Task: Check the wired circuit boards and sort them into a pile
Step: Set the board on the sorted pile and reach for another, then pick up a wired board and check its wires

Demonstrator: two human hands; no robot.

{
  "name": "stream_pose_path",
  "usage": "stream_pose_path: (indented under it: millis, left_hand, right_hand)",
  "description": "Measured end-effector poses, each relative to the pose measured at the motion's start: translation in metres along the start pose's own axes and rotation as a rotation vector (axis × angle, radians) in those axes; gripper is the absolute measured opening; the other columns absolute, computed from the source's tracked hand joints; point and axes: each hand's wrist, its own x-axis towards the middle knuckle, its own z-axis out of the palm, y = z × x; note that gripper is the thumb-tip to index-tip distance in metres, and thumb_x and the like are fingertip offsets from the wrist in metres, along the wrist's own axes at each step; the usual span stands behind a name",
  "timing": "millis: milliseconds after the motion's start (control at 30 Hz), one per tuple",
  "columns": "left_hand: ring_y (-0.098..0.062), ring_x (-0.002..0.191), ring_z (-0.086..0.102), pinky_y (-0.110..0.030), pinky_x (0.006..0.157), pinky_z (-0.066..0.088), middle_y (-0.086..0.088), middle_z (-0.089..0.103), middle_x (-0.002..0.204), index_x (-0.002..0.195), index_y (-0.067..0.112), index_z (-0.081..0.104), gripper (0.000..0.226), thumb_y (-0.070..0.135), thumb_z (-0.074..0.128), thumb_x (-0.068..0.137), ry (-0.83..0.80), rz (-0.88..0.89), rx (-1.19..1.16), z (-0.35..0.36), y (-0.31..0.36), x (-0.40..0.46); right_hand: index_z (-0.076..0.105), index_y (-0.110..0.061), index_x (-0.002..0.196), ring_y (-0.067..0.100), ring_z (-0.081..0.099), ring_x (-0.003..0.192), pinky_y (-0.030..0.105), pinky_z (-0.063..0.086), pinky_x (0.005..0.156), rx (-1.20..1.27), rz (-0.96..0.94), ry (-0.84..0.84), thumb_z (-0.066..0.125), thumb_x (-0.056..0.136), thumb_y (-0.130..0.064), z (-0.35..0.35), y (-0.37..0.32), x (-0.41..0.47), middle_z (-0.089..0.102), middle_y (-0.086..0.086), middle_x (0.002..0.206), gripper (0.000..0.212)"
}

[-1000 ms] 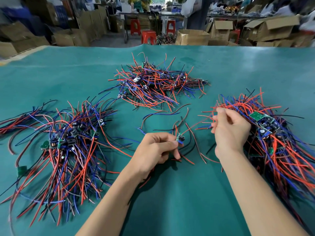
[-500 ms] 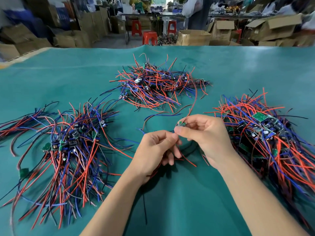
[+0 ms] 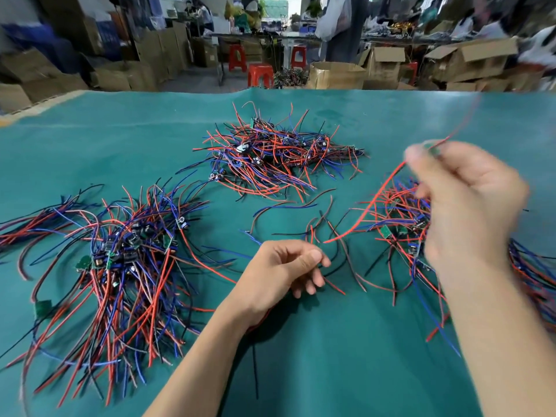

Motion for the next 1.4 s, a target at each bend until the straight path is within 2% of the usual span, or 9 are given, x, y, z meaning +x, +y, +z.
stream_pose_path:
  millis: [200,300,400,500,600,700,900,1133,1400]
  left_hand:
    - [-0.012,0.052,0.052,-0.018,0.047,0.04,-0.004,0.061,0.064,0.088,0.006,0.068,0.024,0.016,0.051,0.103,0.125,-0.035,-0.051,0.003,0.001,0.002]
    - [-0.011,0.053,0.053,-0.018,0.047,0.04,-0.004,0.062,0.065,0.089,0.004,0.067,0.022,0.016,0.053,0.102,0.128,-0.049,-0.056,0.006,0.003,0.002]
    - [-0.013,0.055,0.053,-0.019,0.048,0.041,-0.006,0.063,0.067,0.09,0.003,0.067,0.02,0.014,0.055,0.101,0.151,-0.066,-0.106,0.006,0.005,0.002]
    - [-0.013,0.055,0.055,-0.018,0.049,0.041,-0.006,0.063,0.067,0.091,0.003,0.068,0.019,0.012,0.055,0.101,0.172,-0.079,-0.148,0.005,0.006,0.002]
    - [-0.013,0.055,0.056,-0.018,0.049,0.042,-0.006,0.063,0.068,0.091,0.003,0.067,0.018,0.011,0.055,0.1,0.171,-0.088,-0.168,0.005,0.006,0.002]
    - [-0.013,0.056,0.056,-0.018,0.049,0.042,-0.008,0.064,0.07,0.089,0.005,0.068,0.017,0.01,0.055,0.1,0.16,-0.092,-0.191,0.003,0.005,0.003]
    - [-0.014,0.057,0.056,-0.019,0.051,0.044,-0.01,0.064,0.071,0.089,0.004,0.067,0.016,0.004,0.054,0.098,0.15,-0.091,-0.232,0.0,0.004,0.003]
    - [-0.013,0.055,0.055,-0.018,0.05,0.044,-0.009,0.064,0.07,0.086,0.006,0.065,0.02,0.0,0.051,0.099,0.155,-0.098,-0.244,-0.001,0.006,0.003]
    - [-0.014,0.057,0.059,-0.02,0.052,0.048,-0.014,0.067,0.078,0.101,0.0,0.063,0.014,-0.005,0.05,0.096,0.226,-0.131,-0.315,0.0,0.005,0.005]
  right_hand:
    - [0.067,-0.009,0.112,-0.001,0.053,0.045,0.01,0.042,0.041,-0.635,0.089,-0.283,0.069,0.093,-0.018,-0.077,-0.049,0.089,0.057,-0.003,0.077,0.021]
    - [0.073,-0.01,0.103,0.002,0.054,0.038,0.012,0.041,0.036,-0.924,0.155,-0.371,0.075,0.089,-0.021,-0.101,-0.046,0.104,0.058,0.006,0.068,0.019]
    - [0.076,-0.024,0.082,0.025,0.068,0.071,0.032,0.055,0.061,-1.281,0.11,-0.434,0.085,0.076,-0.041,-0.091,-0.027,0.092,0.071,0.009,0.075,0.02]
    - [0.077,-0.021,0.1,0.04,0.063,0.101,0.043,0.049,0.085,-1.642,-0.134,-0.523,0.08,0.077,-0.052,-0.067,-0.009,0.089,0.064,0.019,0.094,0.038]
    - [0.078,-0.023,0.097,0.036,0.065,0.096,0.037,0.047,0.084,-1.392,-0.356,-0.638,0.077,0.082,-0.039,-0.011,0.004,0.073,0.064,0.013,0.09,0.023]
    - [0.078,-0.026,0.096,0.029,0.066,0.098,0.031,0.045,0.083,-1.266,-0.342,-0.995,0.072,0.086,-0.03,0.064,0.033,0.044,0.072,0.003,0.095,0.013]
    - [0.061,-0.028,0.139,0.031,0.053,0.133,0.04,0.044,0.11,-1.222,-0.196,-1.223,0.063,0.097,-0.029,0.162,0.102,0.01,0.061,0.007,0.143,0.042]
    - [0.076,-0.018,0.11,0.043,0.062,0.108,0.045,0.054,0.093,-1.208,-0.22,-0.901,0.06,0.093,-0.011,0.16,0.126,0.004,0.068,0.019,0.116,0.024]
    - [0.082,-0.027,0.087,0.014,0.074,0.091,0.029,0.056,0.087,-0.81,0.039,-0.585,0.076,0.079,-0.011,0.111,0.088,0.033,0.08,-0.002,0.086,0.019]
